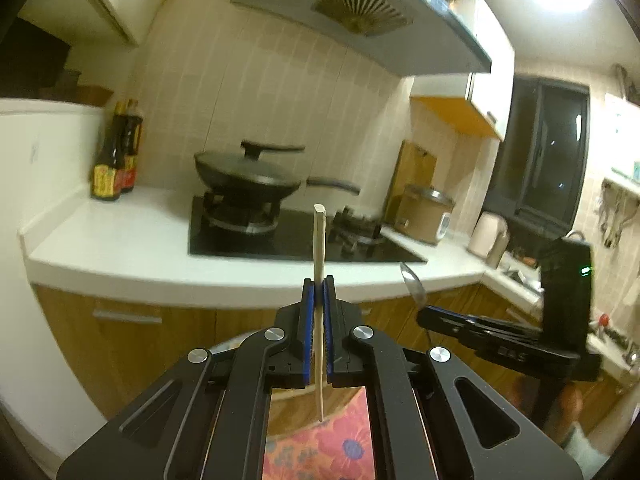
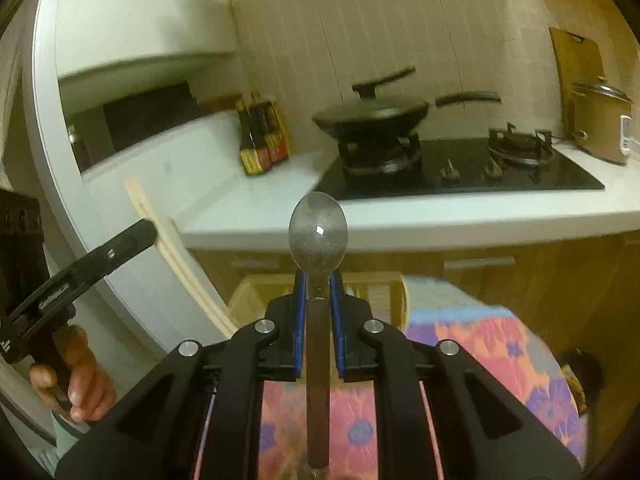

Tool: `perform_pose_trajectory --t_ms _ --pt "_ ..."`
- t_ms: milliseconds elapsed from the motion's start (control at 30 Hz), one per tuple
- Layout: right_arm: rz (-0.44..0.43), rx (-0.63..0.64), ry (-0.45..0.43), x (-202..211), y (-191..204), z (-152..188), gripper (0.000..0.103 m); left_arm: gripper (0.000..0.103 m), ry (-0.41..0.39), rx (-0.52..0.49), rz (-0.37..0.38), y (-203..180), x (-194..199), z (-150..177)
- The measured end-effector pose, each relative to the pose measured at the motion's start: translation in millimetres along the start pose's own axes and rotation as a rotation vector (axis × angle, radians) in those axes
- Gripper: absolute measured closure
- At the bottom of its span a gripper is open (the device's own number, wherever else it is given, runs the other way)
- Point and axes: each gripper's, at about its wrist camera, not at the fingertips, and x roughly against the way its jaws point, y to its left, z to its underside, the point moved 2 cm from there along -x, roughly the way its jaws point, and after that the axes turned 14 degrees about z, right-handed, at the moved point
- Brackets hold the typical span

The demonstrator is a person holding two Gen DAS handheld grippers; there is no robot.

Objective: Organize utensils
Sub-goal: 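Lift chopstick and spoon and drop both into the tan caddy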

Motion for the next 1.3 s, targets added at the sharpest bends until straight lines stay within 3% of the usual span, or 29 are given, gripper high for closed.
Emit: perform_pose_trajectory --t_ms 133,233,500,667,867,967,1033,1100,1300 --pt "-0.005 -0.027 -0.091 -7 0 -28 0.094 0.101 -0.04 -0.028 -0.034 9 8 -26" --pt "0.048 -0.015 -0.158 -23 2 -37 0.094 0.101 -0.025 -0.052 -0.074 18 0 -30" --pt "0.191 0.024 -0.217 -85 1 -23 0.094 0.101 0.053 -0.104 -0.174 45 -46 2" --pt "0.181 0.013 -0.181 -104 -10 -14 0.093 0.101 0.093 -0.101 -0.171 56 -63 23" --pt "0.157 -0.008 -0.156 -90 -19 1 0.091 0.099 0.124 -0.091 -0.151 59 -64 40" --pt "0.146 -0.016 -0.138 -74 -22 12 0.079 0.085 0.136 -0.062 -0.14 62 -60 47" --pt "0.136 -0.029 -0.123 -60 -25 20 0.068 0.07 0.14 -0.049 -0.137 62 -55 51" --pt "0.149 -0.029 -0.113 -47 -26 28 0.06 0.068 0.139 -0.038 -0.133 60 -47 55" --pt "0.155 -0.023 -0.062 -6 -28 54 0.06 0.061 0.142 -0.026 -0.124 46 -24 66"
